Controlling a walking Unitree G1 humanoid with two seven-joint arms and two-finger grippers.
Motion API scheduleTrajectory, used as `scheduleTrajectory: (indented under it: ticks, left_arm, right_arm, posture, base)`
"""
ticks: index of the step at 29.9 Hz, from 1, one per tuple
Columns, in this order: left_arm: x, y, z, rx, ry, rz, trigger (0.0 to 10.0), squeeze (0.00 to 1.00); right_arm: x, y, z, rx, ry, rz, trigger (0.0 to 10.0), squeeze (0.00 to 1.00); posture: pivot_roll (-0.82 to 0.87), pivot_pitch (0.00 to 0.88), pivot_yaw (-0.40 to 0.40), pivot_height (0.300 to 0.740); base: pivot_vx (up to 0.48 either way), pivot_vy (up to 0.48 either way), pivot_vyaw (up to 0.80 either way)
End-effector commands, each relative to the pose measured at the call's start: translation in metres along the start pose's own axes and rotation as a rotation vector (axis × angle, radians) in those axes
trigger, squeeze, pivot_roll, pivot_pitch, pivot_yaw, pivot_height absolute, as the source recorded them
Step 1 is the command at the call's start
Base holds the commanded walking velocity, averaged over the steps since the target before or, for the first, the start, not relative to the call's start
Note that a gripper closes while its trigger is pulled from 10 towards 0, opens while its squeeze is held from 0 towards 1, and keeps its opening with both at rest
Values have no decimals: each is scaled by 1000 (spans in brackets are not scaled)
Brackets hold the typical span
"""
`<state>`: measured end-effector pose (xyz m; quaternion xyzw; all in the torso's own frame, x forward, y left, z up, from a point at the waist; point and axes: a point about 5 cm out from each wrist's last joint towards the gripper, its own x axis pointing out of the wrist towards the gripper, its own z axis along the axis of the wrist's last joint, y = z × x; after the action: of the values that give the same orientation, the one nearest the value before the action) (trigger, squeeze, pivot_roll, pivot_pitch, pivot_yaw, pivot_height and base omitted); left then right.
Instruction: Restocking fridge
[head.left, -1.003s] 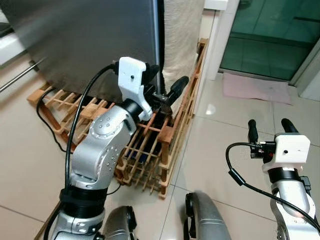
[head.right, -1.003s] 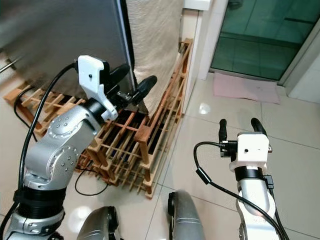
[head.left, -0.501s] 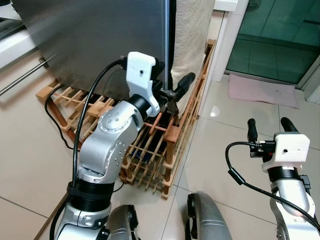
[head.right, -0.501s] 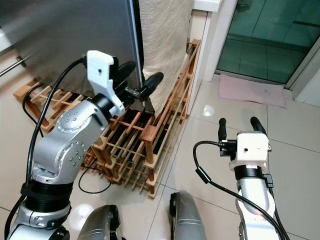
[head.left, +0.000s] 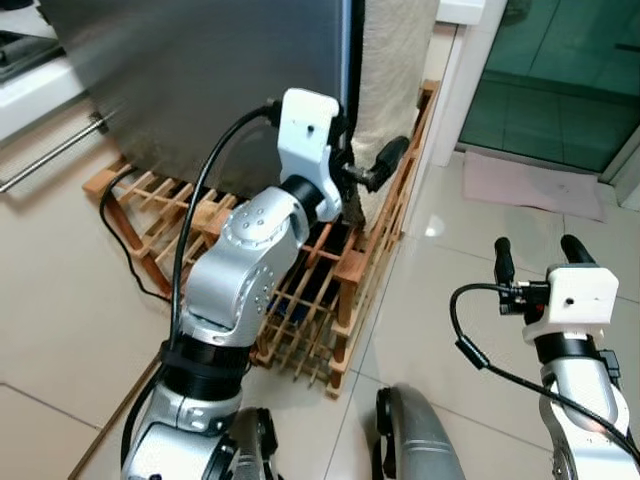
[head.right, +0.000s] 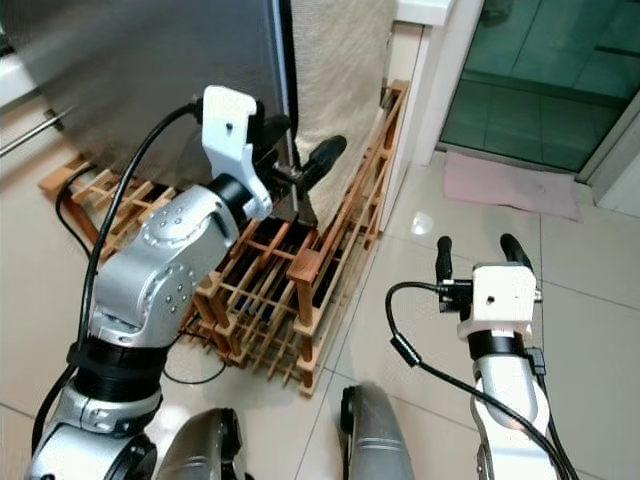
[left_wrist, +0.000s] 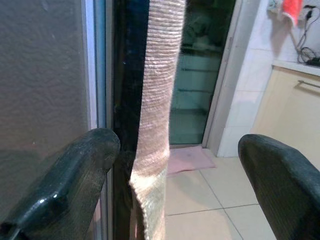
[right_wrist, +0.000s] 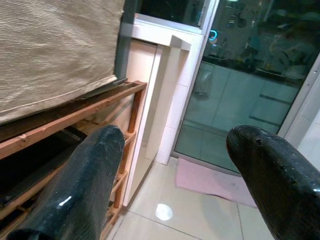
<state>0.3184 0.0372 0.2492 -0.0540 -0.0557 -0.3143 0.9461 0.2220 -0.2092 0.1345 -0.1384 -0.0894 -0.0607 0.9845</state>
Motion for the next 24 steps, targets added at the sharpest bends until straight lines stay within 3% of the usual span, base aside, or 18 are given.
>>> scheduleTrajectory:
  ticks: [1,6,8,11,19,24]
  left_arm:
    - [6,-5,-1,7,36,5,10000,0]
    - [15,-25,7,-7,14,-81,10000,0]
    - [13,-42,19,-17,-49,-226,10000,0]
    - [10,-52,27,-25,-101,-321,10000,0]
    - [3,-67,37,-79,-161,-481,10000,0]
    - [4,-67,35,-87,-156,-493,10000,0]
  right_arm:
    - [-1,0,0,4,4,-1,10000,0]
    - [0,2,-1,6,7,3,10000,0]
    - [0,4,0,9,6,9,10000,0]
    - [1,4,-1,8,7,13,10000,0]
    - [2,2,-4,8,28,13,10000,0]
    - [-2,1,-9,7,48,9,10000,0]
  posture:
    - [-204,48,40,627]
    - [-200,53,36,627]
    - [-200,57,34,627]
    - [-203,59,33,627]
    - [-209,62,34,627]
    - [-215,56,38,627]
  base:
    - [0,0,0]
    - [0,0,0]
    - [0,0,0]
    - [0,0,0]
    - [0,0,0]
    - [0,0,0]
